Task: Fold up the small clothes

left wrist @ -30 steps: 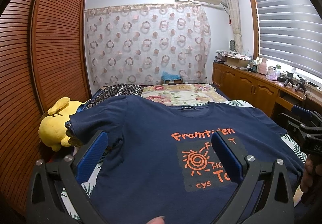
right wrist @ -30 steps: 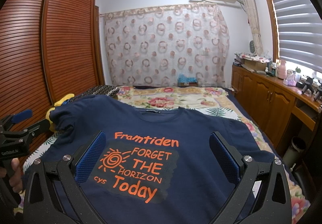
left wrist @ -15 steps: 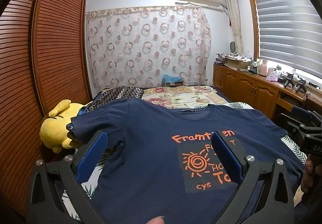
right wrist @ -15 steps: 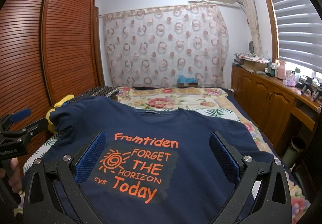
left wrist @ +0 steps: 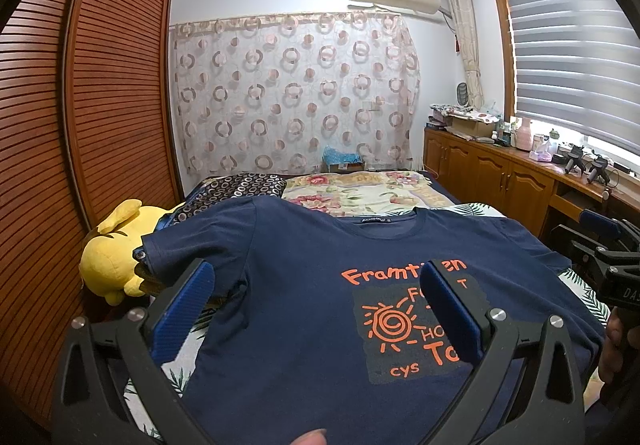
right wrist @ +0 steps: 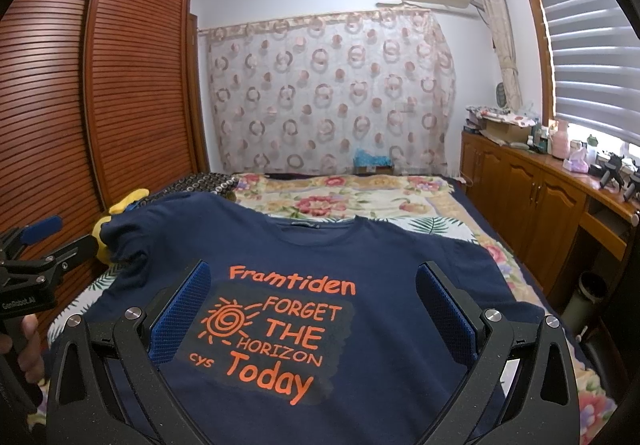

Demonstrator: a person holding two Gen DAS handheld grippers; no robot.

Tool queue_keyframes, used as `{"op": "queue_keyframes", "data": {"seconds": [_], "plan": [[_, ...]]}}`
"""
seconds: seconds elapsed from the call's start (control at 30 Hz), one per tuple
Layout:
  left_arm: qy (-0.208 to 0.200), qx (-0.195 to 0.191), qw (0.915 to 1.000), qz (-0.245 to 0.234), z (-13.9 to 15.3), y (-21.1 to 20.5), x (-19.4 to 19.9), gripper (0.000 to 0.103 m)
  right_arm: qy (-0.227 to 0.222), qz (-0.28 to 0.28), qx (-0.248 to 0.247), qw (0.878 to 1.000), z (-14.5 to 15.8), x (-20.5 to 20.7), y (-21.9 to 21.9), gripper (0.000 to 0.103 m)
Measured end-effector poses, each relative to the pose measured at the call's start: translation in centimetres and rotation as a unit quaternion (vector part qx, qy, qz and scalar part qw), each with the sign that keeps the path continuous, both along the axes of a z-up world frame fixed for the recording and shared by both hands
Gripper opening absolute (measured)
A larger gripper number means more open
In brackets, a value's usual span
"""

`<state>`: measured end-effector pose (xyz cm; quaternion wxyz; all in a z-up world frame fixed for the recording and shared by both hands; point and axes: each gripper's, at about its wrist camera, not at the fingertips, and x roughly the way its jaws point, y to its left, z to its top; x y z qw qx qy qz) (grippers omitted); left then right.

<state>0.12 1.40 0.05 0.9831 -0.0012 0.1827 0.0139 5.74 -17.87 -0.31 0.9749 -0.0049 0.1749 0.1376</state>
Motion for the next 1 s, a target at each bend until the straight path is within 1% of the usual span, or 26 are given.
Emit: {"op": "queue_keyframes", "data": {"seconds": [0.63, 0.8, 0.83, 0.87, 1.0], "plan": [[0.0, 0.001, 1.0, 0.0, 0.1, -0.1, -0.1, 0.103, 0.0, 0.0, 0.0, 1.0, 0.1, -0.1, 0.0, 0.103], [0.008, 0.0, 1.0, 0.0, 0.2, -0.1, 0.1, 0.103, 0.008, 0.008, -0.001, 1.0, 0.4, 0.0, -0.1, 0.103], [0.01, -0.001, 0.9999, 0.0, 0.1, 0.1, 0.2, 0.103, 0.01, 0.009, -0.001, 1.0, 0.5, 0.2, 0.5, 0.103], [0.012, -0.001, 0.9999, 0.0, 0.1, 0.2, 0.3, 0.103, 0.012, 0.011, -0.002, 1.0, -0.1, 0.5, 0.5, 0.103], [0.022, -0.006, 0.9997, 0.003, -0.5, 1.2, 0.7, 0.103, 0.022, 0.019, -0.001, 1.0, -0.6, 0.7, 1.0, 0.103]]}}
